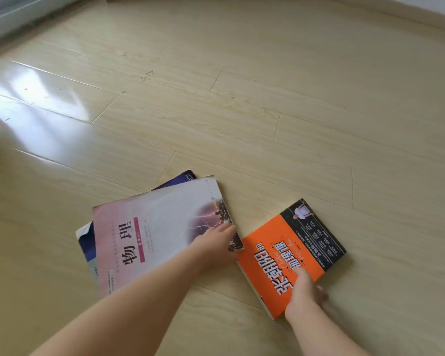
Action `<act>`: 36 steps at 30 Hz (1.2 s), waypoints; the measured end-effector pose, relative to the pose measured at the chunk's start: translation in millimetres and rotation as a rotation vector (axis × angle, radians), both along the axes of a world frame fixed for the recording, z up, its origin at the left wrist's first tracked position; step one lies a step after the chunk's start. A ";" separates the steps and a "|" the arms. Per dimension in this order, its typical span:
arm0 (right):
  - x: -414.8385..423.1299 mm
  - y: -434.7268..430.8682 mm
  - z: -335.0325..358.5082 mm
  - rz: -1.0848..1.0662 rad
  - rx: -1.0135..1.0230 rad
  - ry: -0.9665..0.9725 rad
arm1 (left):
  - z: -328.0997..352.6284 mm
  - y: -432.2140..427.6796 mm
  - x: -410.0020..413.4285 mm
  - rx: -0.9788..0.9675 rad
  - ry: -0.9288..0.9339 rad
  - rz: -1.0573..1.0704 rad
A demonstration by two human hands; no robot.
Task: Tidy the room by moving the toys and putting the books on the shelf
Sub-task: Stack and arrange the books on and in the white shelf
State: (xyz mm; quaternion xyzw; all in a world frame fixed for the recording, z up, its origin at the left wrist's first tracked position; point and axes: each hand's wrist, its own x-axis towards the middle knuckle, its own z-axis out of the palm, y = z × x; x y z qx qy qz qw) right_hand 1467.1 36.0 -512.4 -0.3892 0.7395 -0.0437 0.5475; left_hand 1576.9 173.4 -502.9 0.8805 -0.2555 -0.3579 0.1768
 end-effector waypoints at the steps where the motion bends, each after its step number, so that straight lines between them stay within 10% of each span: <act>1: -1.7 -1.8 4.4 -0.084 0.074 -0.088 | -2.2 -7.9 -3.7 0.068 0.018 -0.002; 14: -4.2 -9.7 12.8 0.045 0.290 -0.365 | 3.1 -12.2 -4.2 0.156 0.093 0.009; 19: 13.1 -10.2 17.1 0.077 -0.016 -0.336 | 0.7 1.6 -15.1 0.078 0.111 -0.012; 25: 53.7 -3.5 61.7 0.228 -0.404 -0.419 | 24.8 18.5 1.3 -0.396 0.574 0.705; 29: 76.3 15.7 93.4 0.276 -0.481 -0.622 | 51.9 34.0 21.2 -0.552 0.605 0.771; 36: 103.3 39.9 142.3 0.397 -0.607 -0.782 | 50.0 54.1 1.9 -0.378 0.822 0.807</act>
